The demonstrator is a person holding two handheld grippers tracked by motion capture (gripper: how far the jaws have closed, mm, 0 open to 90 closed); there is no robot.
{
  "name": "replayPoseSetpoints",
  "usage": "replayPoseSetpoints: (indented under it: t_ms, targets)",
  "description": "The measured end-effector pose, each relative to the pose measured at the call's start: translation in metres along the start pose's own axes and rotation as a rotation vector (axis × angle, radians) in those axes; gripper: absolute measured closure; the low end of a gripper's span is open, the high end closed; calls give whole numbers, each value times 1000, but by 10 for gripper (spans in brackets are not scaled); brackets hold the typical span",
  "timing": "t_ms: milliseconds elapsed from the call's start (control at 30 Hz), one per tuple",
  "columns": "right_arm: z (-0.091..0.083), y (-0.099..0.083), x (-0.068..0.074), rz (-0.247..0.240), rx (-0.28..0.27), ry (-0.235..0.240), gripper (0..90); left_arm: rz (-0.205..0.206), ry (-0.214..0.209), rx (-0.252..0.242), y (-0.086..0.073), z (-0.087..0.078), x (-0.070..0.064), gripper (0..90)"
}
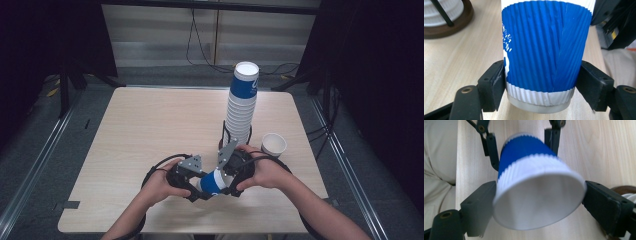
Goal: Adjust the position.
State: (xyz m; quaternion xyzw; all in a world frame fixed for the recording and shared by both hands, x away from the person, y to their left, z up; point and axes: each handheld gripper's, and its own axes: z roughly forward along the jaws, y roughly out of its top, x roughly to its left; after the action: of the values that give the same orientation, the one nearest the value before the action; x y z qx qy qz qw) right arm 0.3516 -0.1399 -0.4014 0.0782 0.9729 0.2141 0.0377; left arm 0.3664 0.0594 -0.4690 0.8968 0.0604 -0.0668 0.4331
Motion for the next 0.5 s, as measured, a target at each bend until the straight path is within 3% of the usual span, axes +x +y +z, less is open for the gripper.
replayPoseSetpoints:
  t_ms: [233, 333, 367, 500]
  targets:
    - [-2, -2, -3, 16, 19, -2, 153, 11, 32, 18, 4, 2, 1, 264]
    - [-3, -1, -4, 19, 31, -2, 150, 4, 73, 73, 6, 0, 1, 220]
    - [-4, 1, -4, -21, 85, -9, 149, -1, 74, 90, 6, -2, 0, 211]
    - [-2, 4, -4, -29, 143, -17, 145, 5, 83, 113, 7, -4, -2, 214]
